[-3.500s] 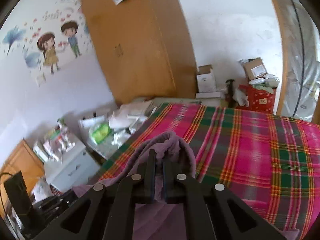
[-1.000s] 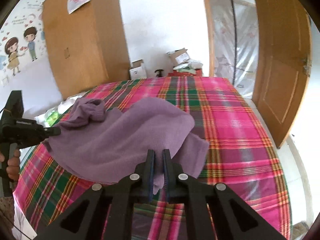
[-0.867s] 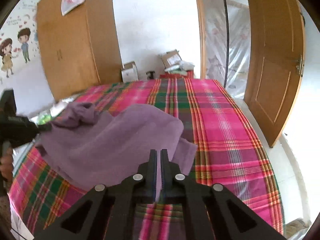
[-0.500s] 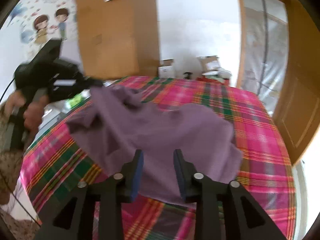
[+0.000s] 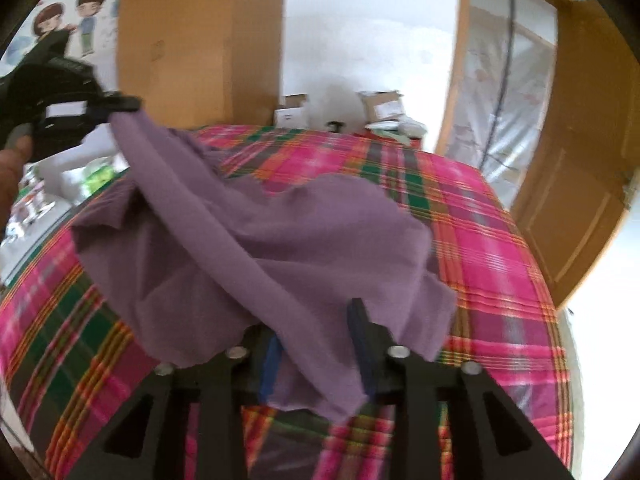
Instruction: Fold clothes
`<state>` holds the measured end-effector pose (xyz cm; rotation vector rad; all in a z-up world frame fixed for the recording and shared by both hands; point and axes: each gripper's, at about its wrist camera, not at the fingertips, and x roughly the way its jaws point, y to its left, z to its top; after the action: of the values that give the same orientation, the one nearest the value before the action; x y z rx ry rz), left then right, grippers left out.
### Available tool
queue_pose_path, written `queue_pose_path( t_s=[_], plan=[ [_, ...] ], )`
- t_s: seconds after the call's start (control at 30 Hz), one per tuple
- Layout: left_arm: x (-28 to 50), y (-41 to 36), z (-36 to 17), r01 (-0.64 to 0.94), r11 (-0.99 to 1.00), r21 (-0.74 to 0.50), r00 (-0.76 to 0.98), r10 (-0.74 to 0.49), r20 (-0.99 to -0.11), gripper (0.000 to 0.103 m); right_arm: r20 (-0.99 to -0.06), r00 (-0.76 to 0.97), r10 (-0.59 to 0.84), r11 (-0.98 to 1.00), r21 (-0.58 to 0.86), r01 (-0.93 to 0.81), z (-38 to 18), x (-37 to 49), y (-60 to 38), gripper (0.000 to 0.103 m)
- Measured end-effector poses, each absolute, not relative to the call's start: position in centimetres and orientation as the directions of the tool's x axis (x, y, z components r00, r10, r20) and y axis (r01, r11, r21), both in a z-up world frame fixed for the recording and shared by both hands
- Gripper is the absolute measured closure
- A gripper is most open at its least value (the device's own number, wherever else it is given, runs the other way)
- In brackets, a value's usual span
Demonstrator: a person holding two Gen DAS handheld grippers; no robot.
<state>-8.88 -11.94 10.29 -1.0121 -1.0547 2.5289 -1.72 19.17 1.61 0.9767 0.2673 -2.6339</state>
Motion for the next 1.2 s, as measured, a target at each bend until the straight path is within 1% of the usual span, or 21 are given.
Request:
queue_pose_path(
  t_s=[0.03, 0.07, 0.13, 0.2, 0.37, 0.53, 0.7, 0.8, 0.87, 0.97, 1.07, 1.13, 1.2],
  plan=[
    [-9.0, -12.0, 10.4, 0.058, -0.717, -0.695, -0.740, 0.437, -0.512, 0.098, -0.652, -0.725, -0.225, -0.937, -0.058, 0.343, 1.8, -1.7, 19.4, 0.097],
    [-9.1, -12.1, 10.4, 0.056, -0.715, -0.696, -0.742, 0.437, -0.509, 0.098, -0.636, -0.740, -0.221, -0.941, -0.059, 0.332, 2.3, -1.6, 19.6, 0.099],
    [-9.3, -12.2, 10.3, 0.053, -0.717, -0.695, -0.743, 0.437, -0.507, 0.098, -0.591, -0.782, -0.200, -0.948, -0.085, 0.307, 3.4, -1.1, 19.8, 0.100],
    [-9.5, -12.1, 10.3, 0.050, -0.718, -0.694, -0.744, 0.437, -0.506, 0.098, -0.526, -0.832, -0.175, -0.953, -0.122, 0.278, 5.2, -0.4, 20.0, 0.100],
    [-9.3, -12.0, 11.0, 0.027, -0.709, -0.705, -0.750, 0.452, -0.484, 0.098, -0.407, -0.901, -0.153, -0.963, -0.145, 0.229, 9.7, 0.3, 20.9, 0.100],
    [-8.1, -11.3, 13.3, -0.027, -0.717, -0.696, -0.782, 0.449, -0.432, 0.098, -0.268, -0.956, -0.117, -0.958, -0.224, 0.180, 13.5, 2.1, 20.7, 0.100],
    [-6.5, -10.8, 16.1, -0.092, -0.722, -0.686, -0.812, 0.453, -0.368, 0.098, -0.190, -0.974, -0.122, -0.958, -0.234, 0.165, 16.0, 3.1, 20.9, 0.100],
    [-5.5, -10.4, 17.2, -0.114, -0.743, -0.659, -0.827, 0.439, -0.351, 0.098, -0.203, -0.974, -0.102, -0.953, -0.262, 0.154, 15.8, 2.4, 20.6, 0.100],
    [-5.4, -10.3, 17.3, -0.118, -0.748, -0.653, -0.827, 0.438, -0.352, 0.098, -0.233, -0.968, -0.094, -0.949, -0.273, 0.158, 15.4, 1.2, 20.6, 0.100],
    [-6.7, -10.2, 16.4, -0.087, -0.751, -0.654, -0.812, 0.434, -0.390, 0.098, -0.312, -0.946, -0.091, -0.948, -0.263, 0.178, 14.7, -1.8, 20.7, 0.100],
    [-8.7, -10.0, 15.1, -0.050, -0.759, -0.650, -0.791, 0.427, -0.437, 0.098, -0.407, -0.908, -0.105, -0.958, -0.202, 0.202, 13.7, -5.6, 21.3, 0.100],
    [-10.2, -9.9, 14.0, -0.033, -0.766, -0.642, -0.777, 0.424, -0.465, 0.098, -0.449, -0.885, -0.123, -0.965, -0.155, 0.213, 12.9, -7.7, 21.6, 0.100],
    [-11.5, -9.8, 13.2, -0.022, -0.775, -0.632, -0.770, 0.417, -0.484, 0.098, -0.482, -0.867, -0.127, -0.966, -0.138, 0.219, 12.1, -9.7, 21.6, 0.100]
  ],
)
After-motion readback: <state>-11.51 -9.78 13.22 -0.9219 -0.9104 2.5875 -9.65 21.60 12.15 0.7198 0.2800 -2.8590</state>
